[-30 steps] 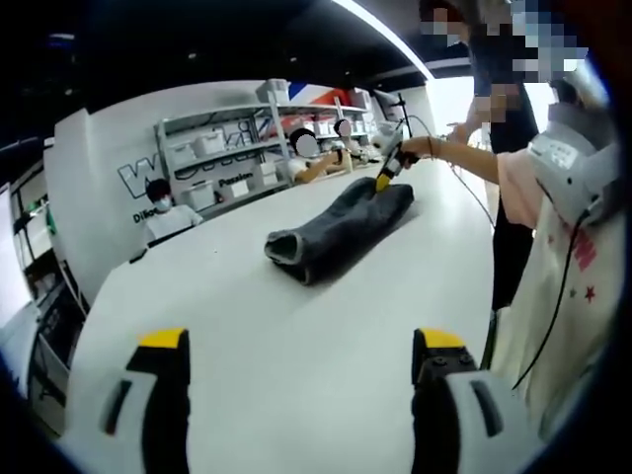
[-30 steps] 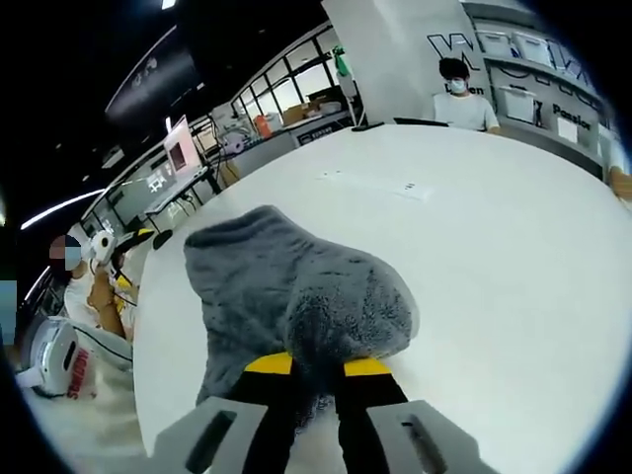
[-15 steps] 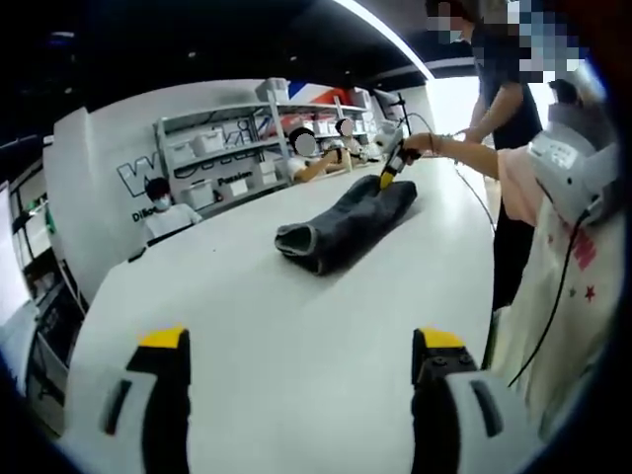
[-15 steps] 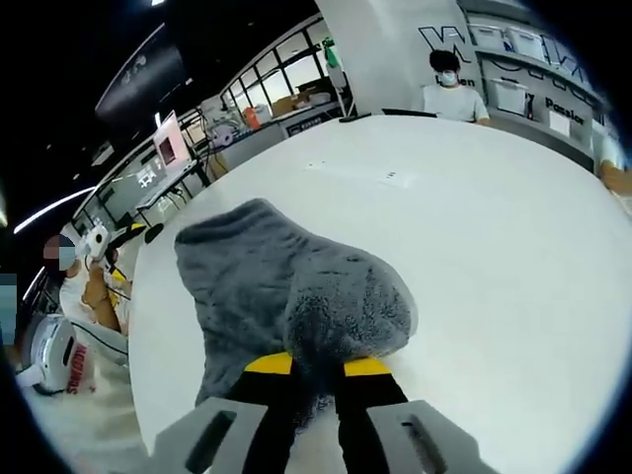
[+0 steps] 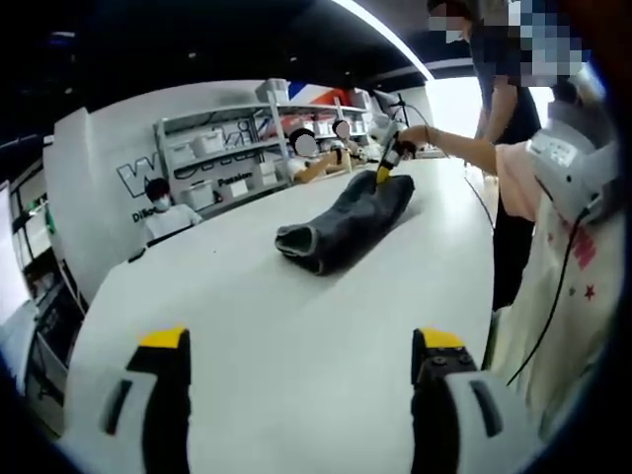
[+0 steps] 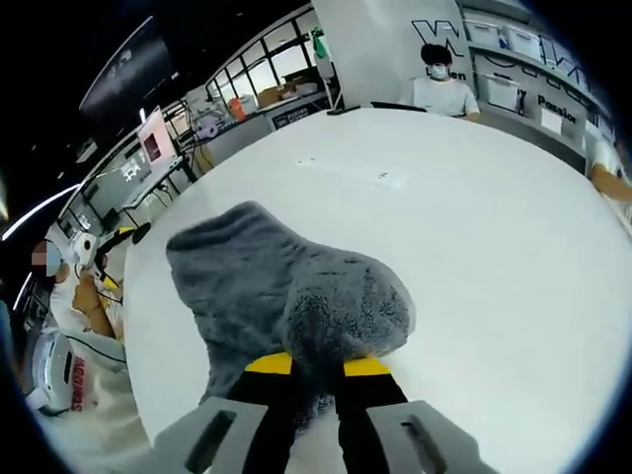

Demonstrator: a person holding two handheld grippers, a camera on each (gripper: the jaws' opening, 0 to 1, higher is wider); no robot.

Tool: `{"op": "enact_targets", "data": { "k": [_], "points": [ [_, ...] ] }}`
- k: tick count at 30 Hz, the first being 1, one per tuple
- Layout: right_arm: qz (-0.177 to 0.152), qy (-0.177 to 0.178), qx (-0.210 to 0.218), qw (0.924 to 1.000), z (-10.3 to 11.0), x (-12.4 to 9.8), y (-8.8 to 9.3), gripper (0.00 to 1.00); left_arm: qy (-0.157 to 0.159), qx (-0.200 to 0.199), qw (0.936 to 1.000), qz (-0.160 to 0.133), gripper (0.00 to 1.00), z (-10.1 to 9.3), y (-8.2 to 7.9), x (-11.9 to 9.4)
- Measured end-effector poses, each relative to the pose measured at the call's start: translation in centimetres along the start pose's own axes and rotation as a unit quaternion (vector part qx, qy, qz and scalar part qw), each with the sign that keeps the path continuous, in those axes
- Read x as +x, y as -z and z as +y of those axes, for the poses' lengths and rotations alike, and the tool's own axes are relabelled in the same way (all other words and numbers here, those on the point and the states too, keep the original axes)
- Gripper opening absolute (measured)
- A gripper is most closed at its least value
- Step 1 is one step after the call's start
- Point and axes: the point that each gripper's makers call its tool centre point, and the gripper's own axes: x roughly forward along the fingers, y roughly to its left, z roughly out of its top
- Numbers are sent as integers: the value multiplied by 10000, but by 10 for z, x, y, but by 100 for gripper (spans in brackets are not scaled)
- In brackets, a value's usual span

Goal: Fold the towel on the table until its edges align and the towel forms a compact rectangular stack.

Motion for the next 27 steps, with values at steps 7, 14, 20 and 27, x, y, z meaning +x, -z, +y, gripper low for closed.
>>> {"op": "enact_targets", "data": {
  "k": [7,14,20,27],
  "points": [
    [100,214,-1,9997,23,1,-9,14,5,23,10000,-13,97,-2,0,-1],
    [383,476,-127,9981,37,-2,-18,14,7,-13,10000,11,97,-2,3,0],
    [803,814,-487,9922,48,2,-33,13,47,2,10000,-25,97,-5,1,2],
    [1078,927,-700,9874,67,11,-51,13,30,-21,10000,-27,97,-5,3,0]
  ]
}}
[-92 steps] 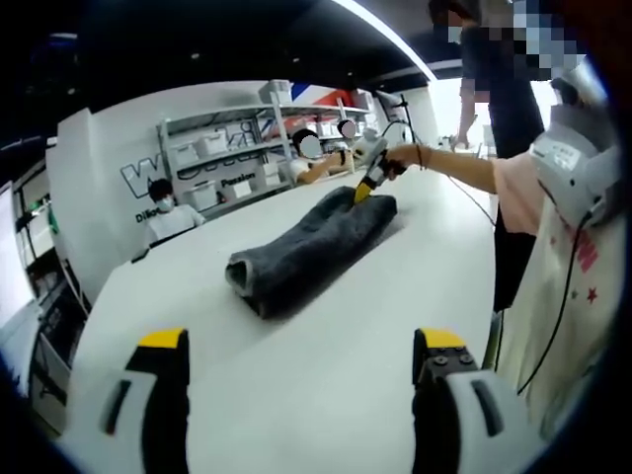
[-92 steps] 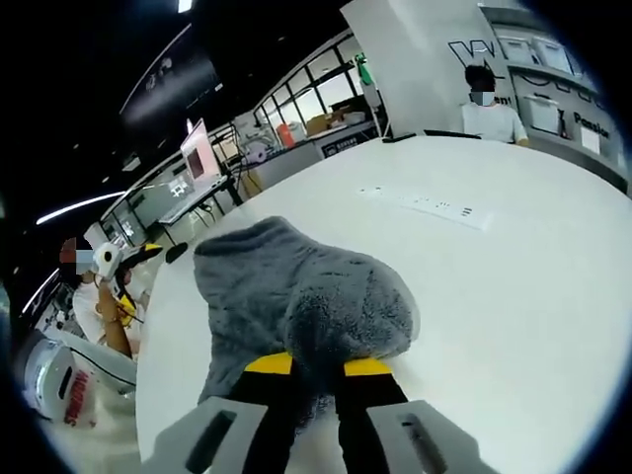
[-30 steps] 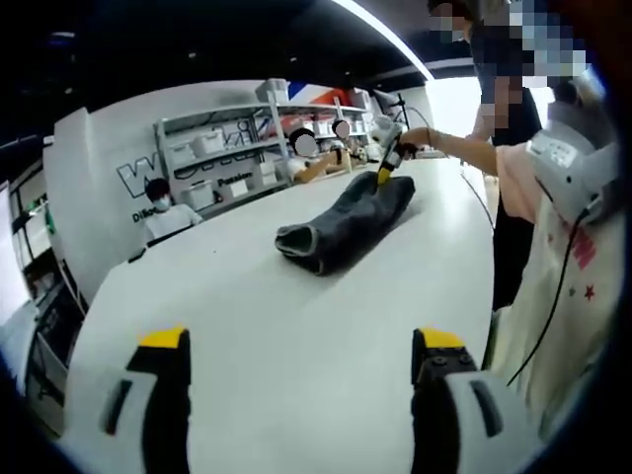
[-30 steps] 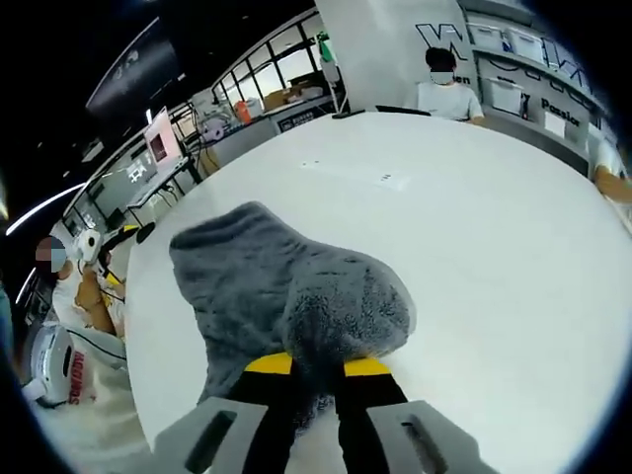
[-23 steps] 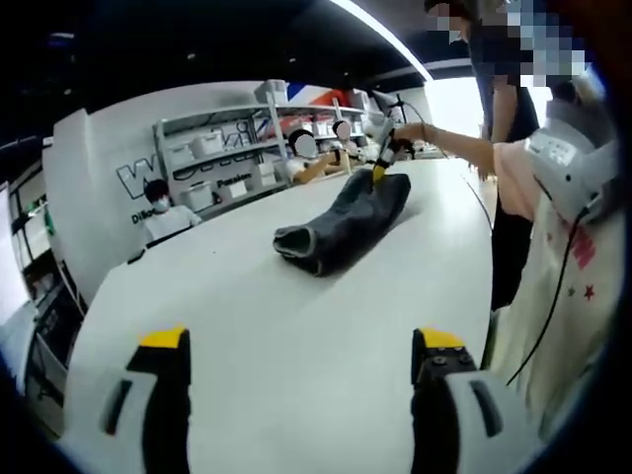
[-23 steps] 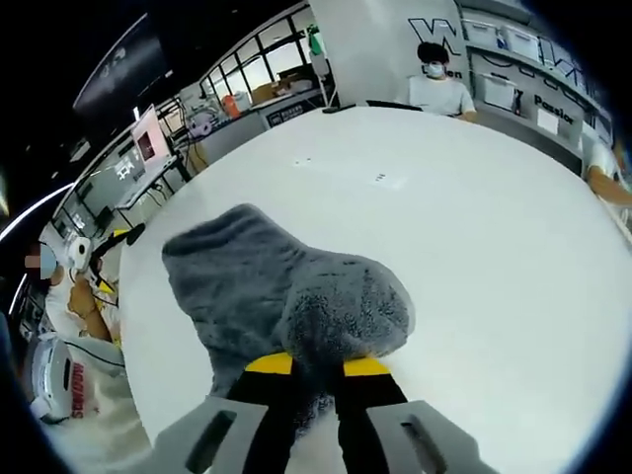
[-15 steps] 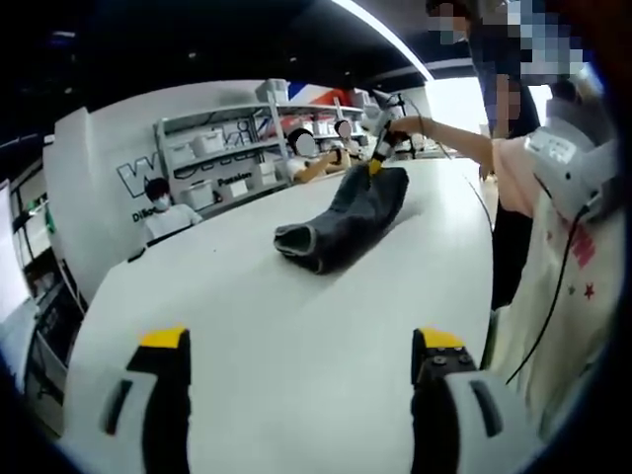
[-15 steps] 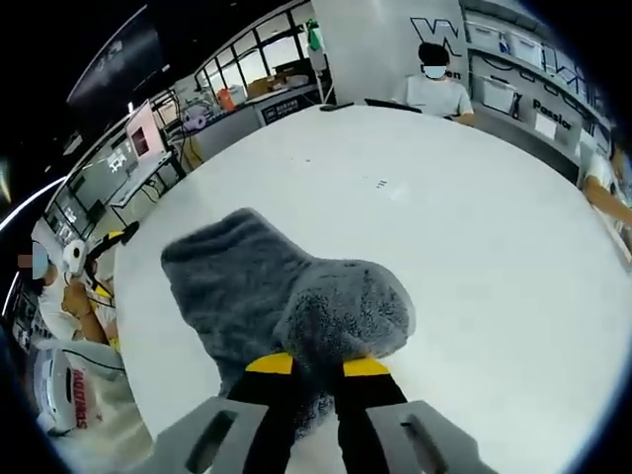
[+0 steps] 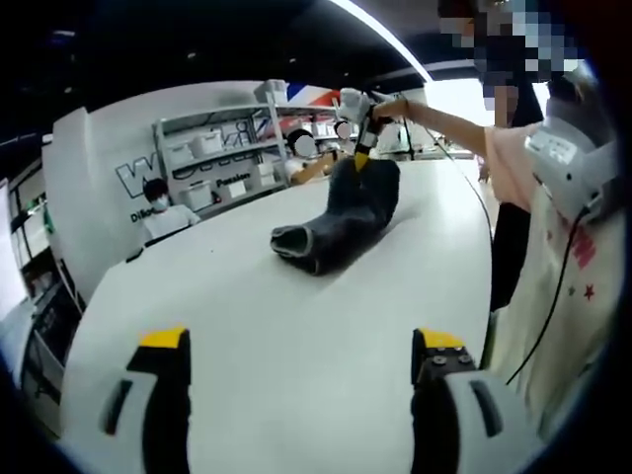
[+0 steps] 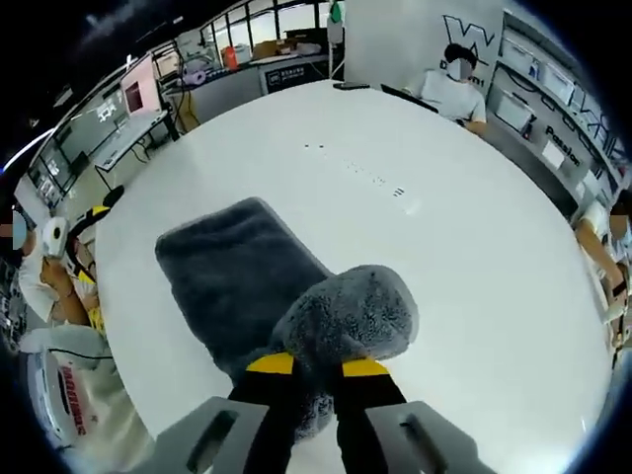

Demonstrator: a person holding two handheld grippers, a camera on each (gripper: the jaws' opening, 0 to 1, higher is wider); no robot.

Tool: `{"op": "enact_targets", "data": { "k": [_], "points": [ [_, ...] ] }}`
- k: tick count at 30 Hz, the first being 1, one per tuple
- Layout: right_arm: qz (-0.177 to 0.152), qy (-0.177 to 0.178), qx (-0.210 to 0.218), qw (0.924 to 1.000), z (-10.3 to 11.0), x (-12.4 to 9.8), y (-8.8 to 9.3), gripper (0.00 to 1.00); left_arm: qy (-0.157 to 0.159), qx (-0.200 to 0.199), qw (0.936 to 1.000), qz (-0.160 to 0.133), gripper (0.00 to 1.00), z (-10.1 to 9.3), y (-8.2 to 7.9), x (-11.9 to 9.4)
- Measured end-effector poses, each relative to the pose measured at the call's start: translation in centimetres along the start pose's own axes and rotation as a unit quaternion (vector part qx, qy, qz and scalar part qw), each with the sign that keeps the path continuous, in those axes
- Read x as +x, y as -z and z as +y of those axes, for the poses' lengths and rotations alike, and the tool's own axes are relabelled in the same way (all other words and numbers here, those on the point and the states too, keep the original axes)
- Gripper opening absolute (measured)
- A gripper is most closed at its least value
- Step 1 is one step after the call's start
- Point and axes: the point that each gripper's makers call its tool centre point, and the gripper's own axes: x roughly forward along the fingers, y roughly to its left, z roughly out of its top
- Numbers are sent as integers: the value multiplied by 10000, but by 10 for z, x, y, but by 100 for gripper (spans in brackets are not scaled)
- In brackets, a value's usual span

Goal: Fold the towel on the table until its edges align and the towel forms a compact rectangular stack.

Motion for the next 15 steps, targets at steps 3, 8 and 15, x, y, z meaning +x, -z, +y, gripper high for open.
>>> {"op": "enact_targets", "data": {
  "k": [3,8,15],
  "points": [
    [51,28,-74,10000,3,1,-12,13,-26,-12,10000,11,97,1,2,-2],
    [149,20,-240,9996,14,4,-27,13,-49,-21,10000,1,97,2,2,-5],
    [173,-8,-440,9989,27,7,-52,13,-66,-65,10000,2,97,1,6,-7]
  ]
}}
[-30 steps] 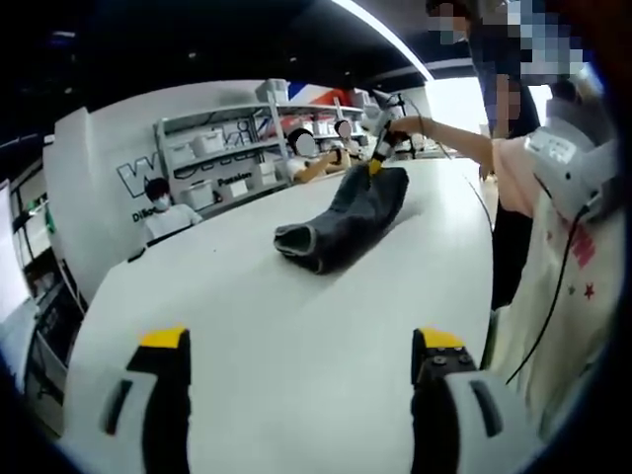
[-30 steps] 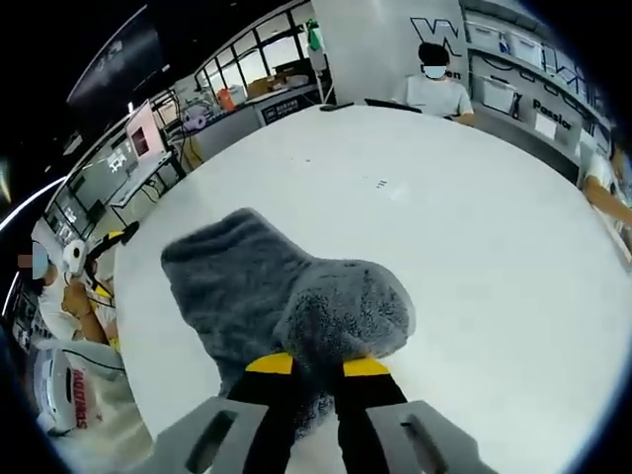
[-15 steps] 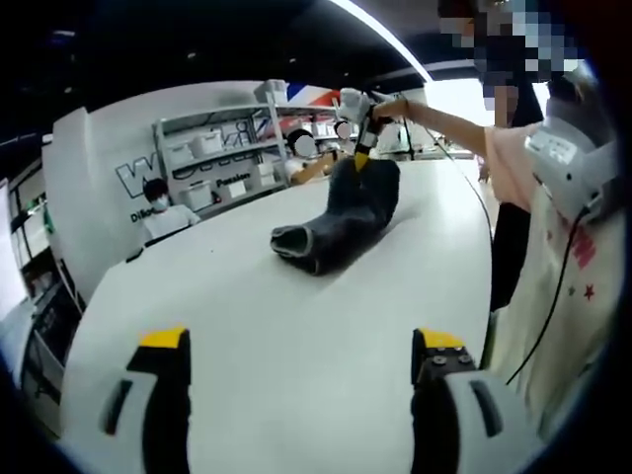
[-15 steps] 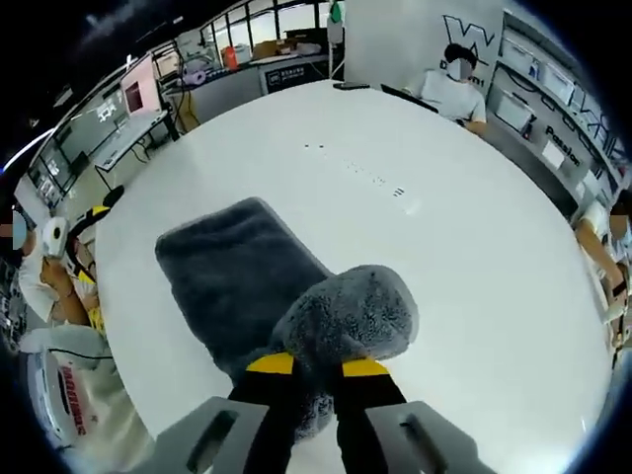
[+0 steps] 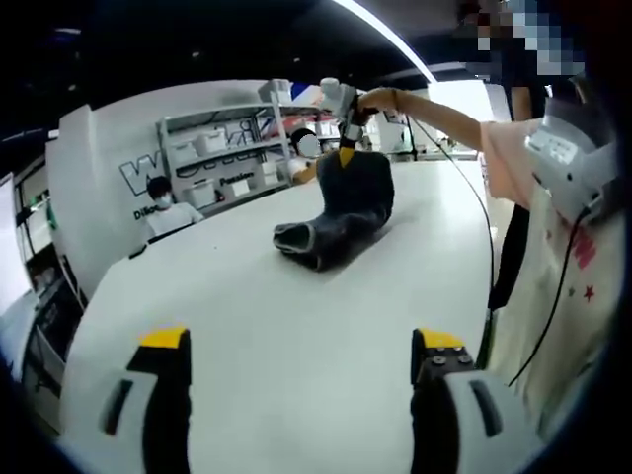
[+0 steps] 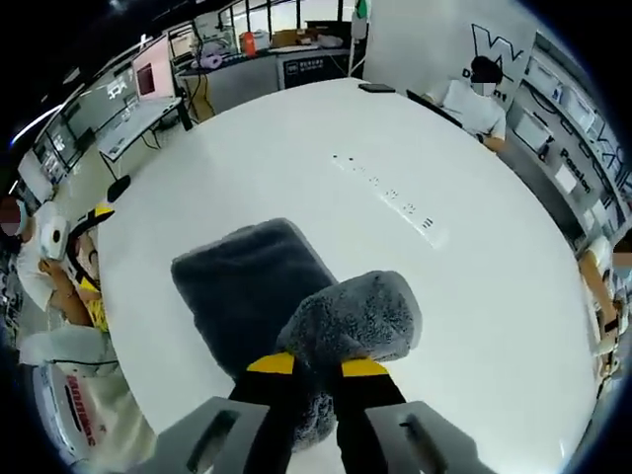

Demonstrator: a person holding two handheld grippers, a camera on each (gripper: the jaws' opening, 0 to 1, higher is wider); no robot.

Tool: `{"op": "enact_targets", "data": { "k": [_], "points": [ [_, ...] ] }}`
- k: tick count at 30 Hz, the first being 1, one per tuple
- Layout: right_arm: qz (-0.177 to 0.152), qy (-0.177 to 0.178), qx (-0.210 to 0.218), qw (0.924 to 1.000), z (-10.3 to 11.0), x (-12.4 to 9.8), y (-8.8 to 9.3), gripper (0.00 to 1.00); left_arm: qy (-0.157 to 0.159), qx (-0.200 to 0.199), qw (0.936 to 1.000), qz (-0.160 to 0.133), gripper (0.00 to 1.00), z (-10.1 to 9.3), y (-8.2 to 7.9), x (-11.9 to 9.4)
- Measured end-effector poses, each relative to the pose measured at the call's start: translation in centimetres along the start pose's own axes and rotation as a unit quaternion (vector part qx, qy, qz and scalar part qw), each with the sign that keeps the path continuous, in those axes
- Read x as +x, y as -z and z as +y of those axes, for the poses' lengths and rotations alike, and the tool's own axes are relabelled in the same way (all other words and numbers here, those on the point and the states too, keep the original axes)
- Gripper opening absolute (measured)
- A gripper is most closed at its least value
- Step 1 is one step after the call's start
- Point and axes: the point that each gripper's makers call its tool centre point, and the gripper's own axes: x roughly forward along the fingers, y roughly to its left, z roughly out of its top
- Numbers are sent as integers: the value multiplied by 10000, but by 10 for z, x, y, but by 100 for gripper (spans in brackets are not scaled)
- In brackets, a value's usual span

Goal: Fold the towel on the table until its edges align and the towel forms a compact rectangular stack.

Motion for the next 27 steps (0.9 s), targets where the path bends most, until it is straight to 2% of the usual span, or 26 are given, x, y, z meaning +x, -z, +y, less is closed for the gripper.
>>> {"op": "enact_targets", "data": {
  "k": [17,27],
  "points": [
    [93,-117,-551,9984,40,13,-45,13,-115,-40,9999,-14,97,2,3,-11],
    [242,-26,-825,9963,67,35,-71,13,-186,-56,9998,-7,96,4,5,-16]
  ]
}}
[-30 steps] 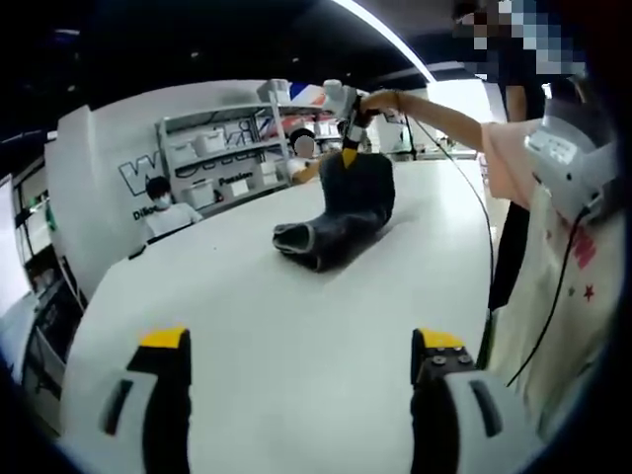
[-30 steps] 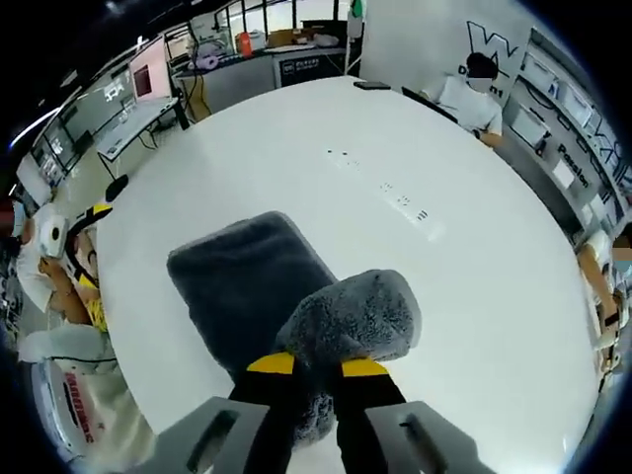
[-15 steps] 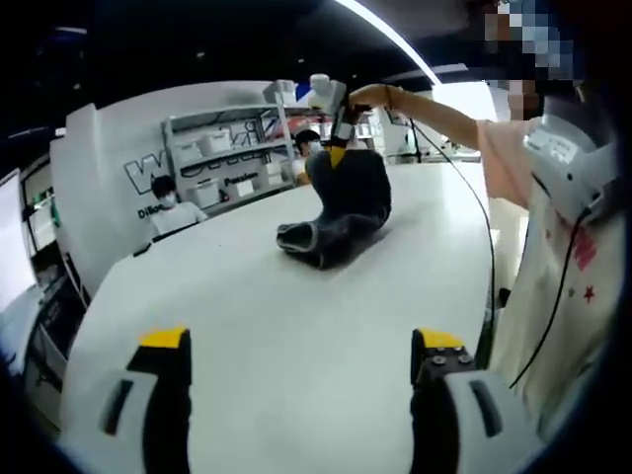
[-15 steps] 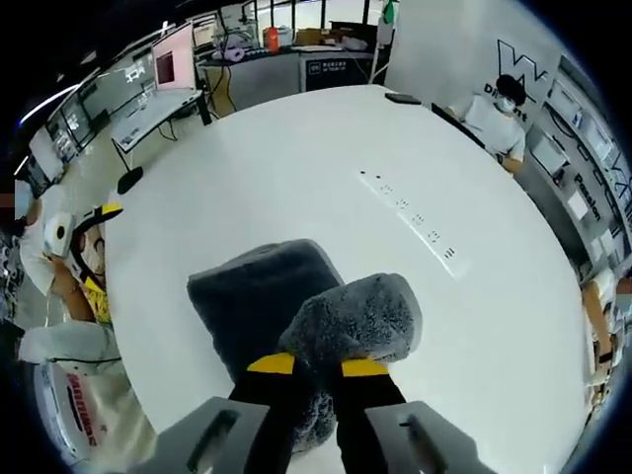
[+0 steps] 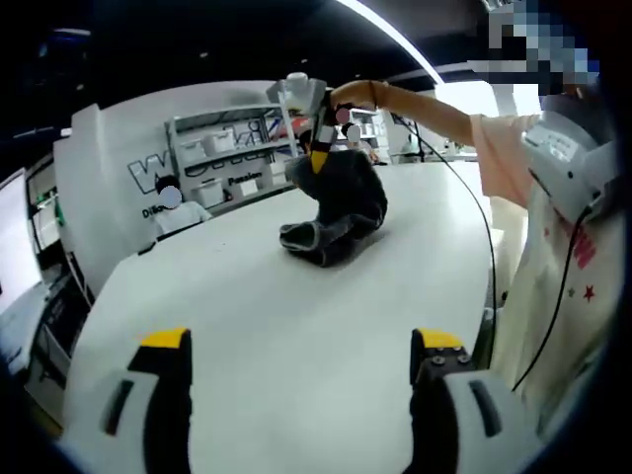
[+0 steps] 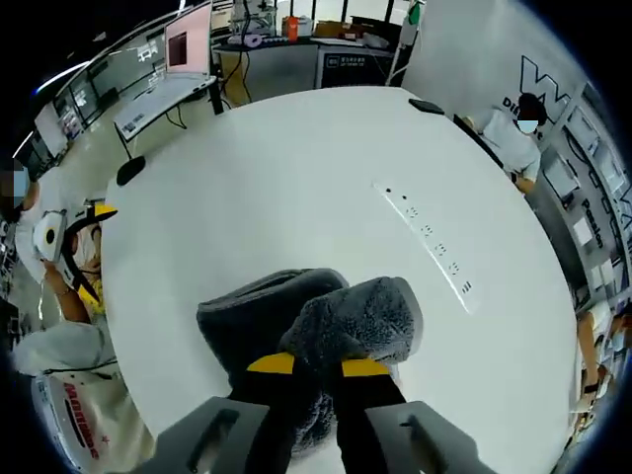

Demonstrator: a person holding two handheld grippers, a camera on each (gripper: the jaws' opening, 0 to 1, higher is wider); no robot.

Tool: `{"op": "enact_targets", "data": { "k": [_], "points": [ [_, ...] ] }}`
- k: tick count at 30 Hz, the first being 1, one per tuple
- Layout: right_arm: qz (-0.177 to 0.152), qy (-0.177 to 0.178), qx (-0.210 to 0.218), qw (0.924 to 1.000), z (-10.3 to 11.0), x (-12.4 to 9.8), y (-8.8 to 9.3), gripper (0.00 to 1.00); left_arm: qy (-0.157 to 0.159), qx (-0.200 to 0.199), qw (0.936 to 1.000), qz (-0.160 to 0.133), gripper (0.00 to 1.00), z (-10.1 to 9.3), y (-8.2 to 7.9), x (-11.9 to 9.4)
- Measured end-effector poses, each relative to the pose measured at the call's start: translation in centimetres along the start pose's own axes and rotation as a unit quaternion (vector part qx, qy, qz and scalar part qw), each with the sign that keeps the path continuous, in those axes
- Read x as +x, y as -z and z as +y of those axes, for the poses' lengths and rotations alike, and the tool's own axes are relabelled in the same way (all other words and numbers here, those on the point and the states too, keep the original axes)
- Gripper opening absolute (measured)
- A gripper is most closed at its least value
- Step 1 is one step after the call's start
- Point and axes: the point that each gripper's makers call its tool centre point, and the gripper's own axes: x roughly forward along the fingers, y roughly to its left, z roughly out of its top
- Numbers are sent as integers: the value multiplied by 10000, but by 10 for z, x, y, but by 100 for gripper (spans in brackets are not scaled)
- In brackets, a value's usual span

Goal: Fold the towel on the table until its edges align and the towel forms a compact rectangular stack.

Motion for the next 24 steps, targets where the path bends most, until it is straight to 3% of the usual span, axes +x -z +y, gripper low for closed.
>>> {"op": "enact_targets", "data": {
  "k": [10,16,19,24],
  "points": [
    [406,356,-362,9979,9,44,-13,13,-17,-22,10000,22,96,-1,4,-4],
    [533,303,-516,9968,17,64,-14,13,-109,-9,9999,79,95,3,8,-10],
    [614,198,-539,9965,21,74,-12,13,-192,125,9993,306,95,4,13,-10],
    [729,-12,-634,9953,33,87,-4,13,-132,74,9997,186,95,2,9,-11]
  ]
}}
